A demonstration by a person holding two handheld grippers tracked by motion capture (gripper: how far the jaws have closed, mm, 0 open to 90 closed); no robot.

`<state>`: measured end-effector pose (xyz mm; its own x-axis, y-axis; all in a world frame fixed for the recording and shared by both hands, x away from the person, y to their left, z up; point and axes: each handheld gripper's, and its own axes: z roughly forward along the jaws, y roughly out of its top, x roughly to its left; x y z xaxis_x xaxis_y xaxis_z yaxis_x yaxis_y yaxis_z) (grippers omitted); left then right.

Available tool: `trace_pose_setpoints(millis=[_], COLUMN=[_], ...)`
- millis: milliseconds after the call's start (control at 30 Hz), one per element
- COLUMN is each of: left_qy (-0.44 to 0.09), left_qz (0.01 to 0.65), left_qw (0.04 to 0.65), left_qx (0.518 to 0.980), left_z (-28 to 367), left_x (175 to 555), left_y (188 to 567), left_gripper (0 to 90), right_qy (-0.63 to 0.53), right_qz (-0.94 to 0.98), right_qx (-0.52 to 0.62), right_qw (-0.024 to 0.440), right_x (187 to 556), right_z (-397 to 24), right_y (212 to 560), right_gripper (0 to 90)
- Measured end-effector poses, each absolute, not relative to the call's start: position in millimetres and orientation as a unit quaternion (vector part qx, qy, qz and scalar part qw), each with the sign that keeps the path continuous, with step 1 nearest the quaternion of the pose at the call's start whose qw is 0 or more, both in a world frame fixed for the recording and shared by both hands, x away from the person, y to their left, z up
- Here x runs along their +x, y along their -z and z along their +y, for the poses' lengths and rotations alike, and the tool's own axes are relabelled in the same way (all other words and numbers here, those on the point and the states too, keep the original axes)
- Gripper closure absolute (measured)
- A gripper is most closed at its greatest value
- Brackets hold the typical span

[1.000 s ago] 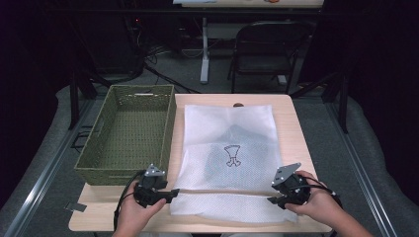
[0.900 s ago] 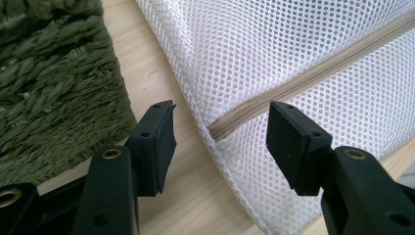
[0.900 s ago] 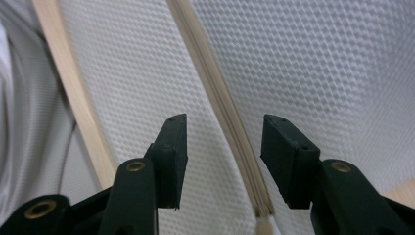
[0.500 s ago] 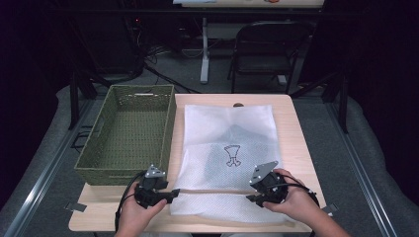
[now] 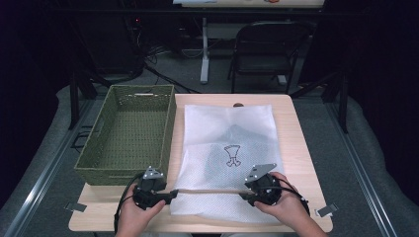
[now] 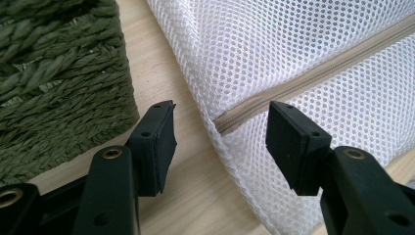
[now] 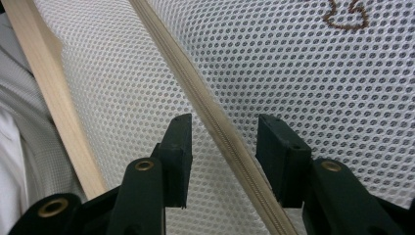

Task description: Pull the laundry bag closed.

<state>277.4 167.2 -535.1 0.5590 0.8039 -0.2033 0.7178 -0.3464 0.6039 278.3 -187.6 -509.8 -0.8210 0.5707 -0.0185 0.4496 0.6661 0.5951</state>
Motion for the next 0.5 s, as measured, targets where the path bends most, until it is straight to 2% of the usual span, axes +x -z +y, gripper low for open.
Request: trace_pose_setpoints(millis=[500], left_qy=[-0.073], left_qz=[0.467], left_qw=[0.337], left_qx=[0.814], left_z=[170.5], left_x=[274.9], left_y=[536.9], left_gripper=[44.5], right_qy=[-0.314], right_qz=[0.895], right_qx=[0.296], right_qw=[0.113], right_x=[269.1], right_z=[-195.0], right_y=[517.8], right_gripper=[57.1])
